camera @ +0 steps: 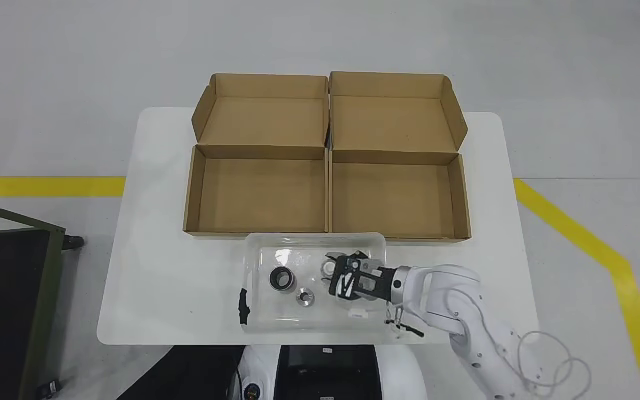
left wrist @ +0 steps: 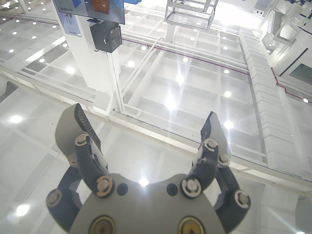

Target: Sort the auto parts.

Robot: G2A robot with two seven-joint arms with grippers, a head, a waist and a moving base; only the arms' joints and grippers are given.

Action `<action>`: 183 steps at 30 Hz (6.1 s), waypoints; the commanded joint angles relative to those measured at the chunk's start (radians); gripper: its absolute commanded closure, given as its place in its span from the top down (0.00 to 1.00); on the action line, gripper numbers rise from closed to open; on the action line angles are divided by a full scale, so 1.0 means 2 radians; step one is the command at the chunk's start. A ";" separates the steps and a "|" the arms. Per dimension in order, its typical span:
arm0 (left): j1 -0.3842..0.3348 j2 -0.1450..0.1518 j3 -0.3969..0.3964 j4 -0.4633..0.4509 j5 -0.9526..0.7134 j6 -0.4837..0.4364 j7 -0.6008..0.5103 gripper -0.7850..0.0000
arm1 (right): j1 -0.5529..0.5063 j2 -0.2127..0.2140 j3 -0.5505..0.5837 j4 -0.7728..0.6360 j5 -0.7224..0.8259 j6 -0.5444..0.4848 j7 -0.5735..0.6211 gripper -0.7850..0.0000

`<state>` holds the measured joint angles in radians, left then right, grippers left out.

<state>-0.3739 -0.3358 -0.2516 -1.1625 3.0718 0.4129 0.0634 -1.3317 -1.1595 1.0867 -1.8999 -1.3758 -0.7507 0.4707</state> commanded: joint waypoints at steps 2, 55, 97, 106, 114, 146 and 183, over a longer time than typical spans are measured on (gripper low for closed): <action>0.000 0.000 0.000 0.000 0.000 0.000 0.000 1.00 | 0.000 0.001 0.000 -0.003 -0.001 -0.001 0.001 0.00; 0.000 0.000 0.000 0.000 0.000 0.000 0.000 1.00 | 0.039 0.000 0.075 -0.135 0.239 0.079 -0.232 0.00; 0.000 0.000 0.000 0.000 0.000 0.000 0.000 1.00 | 0.036 -0.007 0.066 -0.105 0.272 0.030 -0.253 0.00; 0.000 0.000 0.000 0.000 0.000 0.000 0.000 1.00 | 0.029 -0.007 0.051 -0.053 0.253 0.037 -0.221 0.00; 0.000 0.000 0.000 0.000 0.000 0.000 0.000 1.00 | 0.027 -0.008 0.050 -0.019 0.221 0.055 -0.228 0.00; 0.000 0.000 0.000 0.000 0.000 0.000 0.000 1.00 | 0.086 -0.015 0.031 0.099 0.067 0.190 -0.155 0.00; 0.000 0.000 0.000 0.000 0.000 0.000 0.000 1.00 | 0.137 -0.035 -0.021 0.182 0.063 0.208 -0.091 0.88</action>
<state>-0.3739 -0.3358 -0.2516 -1.1625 3.0718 0.4129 0.0634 -1.0559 -1.2303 1.0435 -1.5355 -1.2497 -0.3344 0.2887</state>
